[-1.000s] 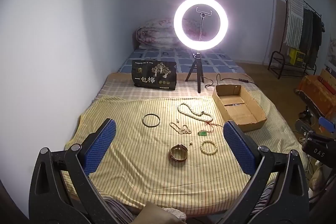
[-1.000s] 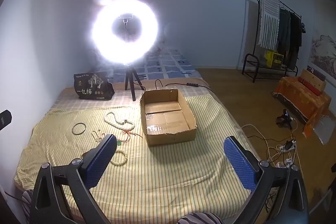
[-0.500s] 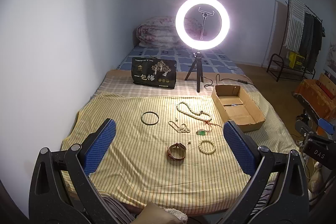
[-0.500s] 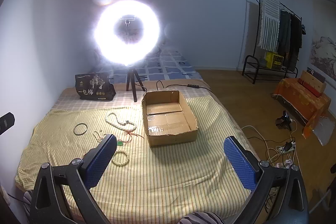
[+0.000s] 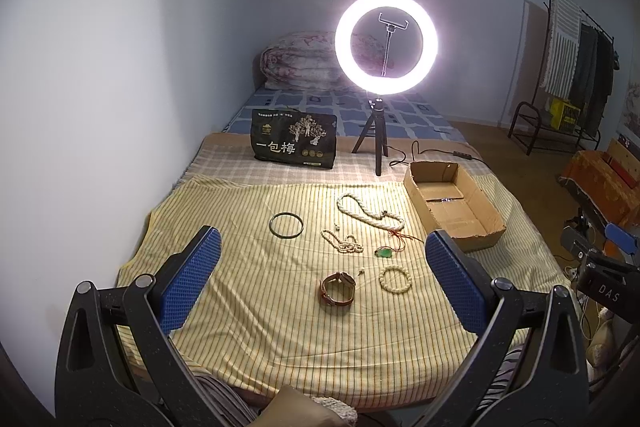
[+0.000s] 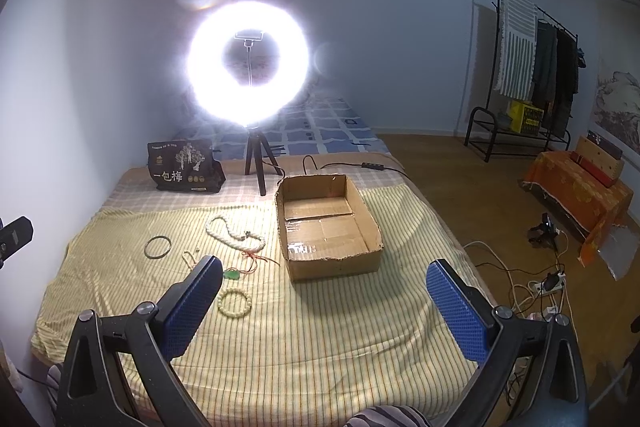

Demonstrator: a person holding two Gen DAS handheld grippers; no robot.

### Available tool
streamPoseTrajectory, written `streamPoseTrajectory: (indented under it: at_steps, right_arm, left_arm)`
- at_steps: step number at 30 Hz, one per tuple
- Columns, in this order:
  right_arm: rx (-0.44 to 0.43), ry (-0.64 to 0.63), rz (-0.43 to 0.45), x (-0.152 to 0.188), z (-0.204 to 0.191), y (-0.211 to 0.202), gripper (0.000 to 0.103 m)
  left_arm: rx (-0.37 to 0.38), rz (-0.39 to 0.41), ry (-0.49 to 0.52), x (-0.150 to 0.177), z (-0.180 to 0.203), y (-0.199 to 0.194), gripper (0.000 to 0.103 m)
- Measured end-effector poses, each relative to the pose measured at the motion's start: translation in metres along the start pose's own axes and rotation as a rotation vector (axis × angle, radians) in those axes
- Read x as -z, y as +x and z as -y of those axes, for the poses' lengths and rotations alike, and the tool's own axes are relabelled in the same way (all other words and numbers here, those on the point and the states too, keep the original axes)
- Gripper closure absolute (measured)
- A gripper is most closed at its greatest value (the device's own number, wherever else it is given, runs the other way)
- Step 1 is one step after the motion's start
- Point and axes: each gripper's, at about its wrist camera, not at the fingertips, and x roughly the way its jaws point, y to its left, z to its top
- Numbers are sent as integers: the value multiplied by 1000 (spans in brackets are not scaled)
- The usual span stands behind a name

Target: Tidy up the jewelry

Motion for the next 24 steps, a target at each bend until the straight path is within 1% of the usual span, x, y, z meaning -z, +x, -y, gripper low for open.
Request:
streamPoseTrajectory:
  at_steps: [24]
  right_arm:
    - [-18, 0, 4, -4, -3, -4, 0]
  left_arm:
    - [-7, 1, 2, 0, -7, 0, 0]
